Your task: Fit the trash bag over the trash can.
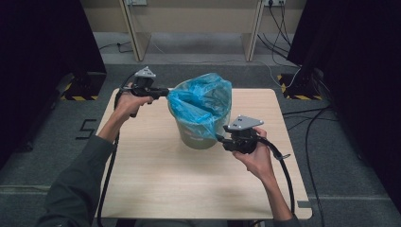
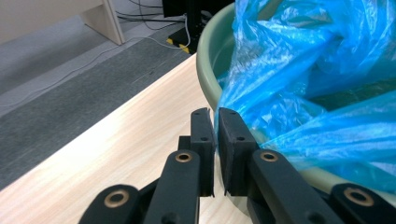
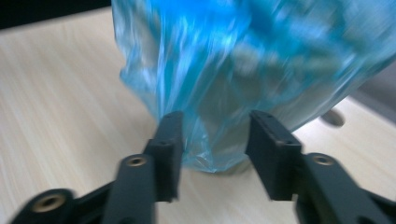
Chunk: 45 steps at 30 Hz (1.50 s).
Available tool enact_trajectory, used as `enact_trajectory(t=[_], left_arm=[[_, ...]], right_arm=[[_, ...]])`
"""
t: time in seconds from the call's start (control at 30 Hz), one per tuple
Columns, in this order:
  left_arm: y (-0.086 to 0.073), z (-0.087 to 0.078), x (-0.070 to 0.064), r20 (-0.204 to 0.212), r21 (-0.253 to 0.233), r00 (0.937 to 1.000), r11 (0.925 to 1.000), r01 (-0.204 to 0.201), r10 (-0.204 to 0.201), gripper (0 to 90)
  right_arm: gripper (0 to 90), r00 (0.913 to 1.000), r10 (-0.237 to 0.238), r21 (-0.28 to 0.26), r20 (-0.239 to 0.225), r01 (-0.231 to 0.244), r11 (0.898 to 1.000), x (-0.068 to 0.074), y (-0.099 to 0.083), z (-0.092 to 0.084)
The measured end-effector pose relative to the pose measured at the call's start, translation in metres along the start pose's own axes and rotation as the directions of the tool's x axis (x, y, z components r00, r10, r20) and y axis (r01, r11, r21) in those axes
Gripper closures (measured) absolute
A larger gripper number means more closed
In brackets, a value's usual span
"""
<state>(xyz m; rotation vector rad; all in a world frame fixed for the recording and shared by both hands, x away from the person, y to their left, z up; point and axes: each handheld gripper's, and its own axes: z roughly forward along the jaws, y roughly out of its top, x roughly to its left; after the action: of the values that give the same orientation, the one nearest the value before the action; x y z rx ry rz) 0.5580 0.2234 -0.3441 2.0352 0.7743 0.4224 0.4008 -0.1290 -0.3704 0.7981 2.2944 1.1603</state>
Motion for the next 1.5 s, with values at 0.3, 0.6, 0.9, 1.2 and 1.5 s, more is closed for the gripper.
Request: enact_trajectory(t=[0.3,0.6,0.9,1.2,1.5], left_arm=[[-0.014,-0.002,-0.001,0.032,-0.014,0.9995,0.9999,0.009,-0.009,84.2],[-0.023,-0.005,-0.001,0.05,-0.027,0.9987,0.9996,0.012,-0.011,83.6],[-0.026,-0.005,-0.001,0.063,-0.029,0.9977,0.9992,0.027,-0.025,83.3],[-0.036,0.005,-0.001,0.048,0.006,0.9986,0.9997,0.024,-0.024,83.9],[-0.036,0.004,-0.003,0.027,-0.003,0.9991,0.9995,0.032,-0.032,71.4]], right_arm=[[35.6,0.9979,0.065,-0.163,-0.002,-0.064,0.985,0.009,0.043,-0.017],[74.8,0.9972,0.02,-0.153,-0.072,-0.031,0.988,0.013,0.047,0.028],[88.5,0.9689,-0.199,-0.117,-0.147,0.183,0.976,0.056,0.037,0.028],[82.0,0.9651,-0.186,0.02,-0.184,0.193,0.981,0.066,0.008,0.056],[50.3,0.9903,-0.099,-0.066,-0.098,0.092,0.994,0.045,0.018,0.006]])
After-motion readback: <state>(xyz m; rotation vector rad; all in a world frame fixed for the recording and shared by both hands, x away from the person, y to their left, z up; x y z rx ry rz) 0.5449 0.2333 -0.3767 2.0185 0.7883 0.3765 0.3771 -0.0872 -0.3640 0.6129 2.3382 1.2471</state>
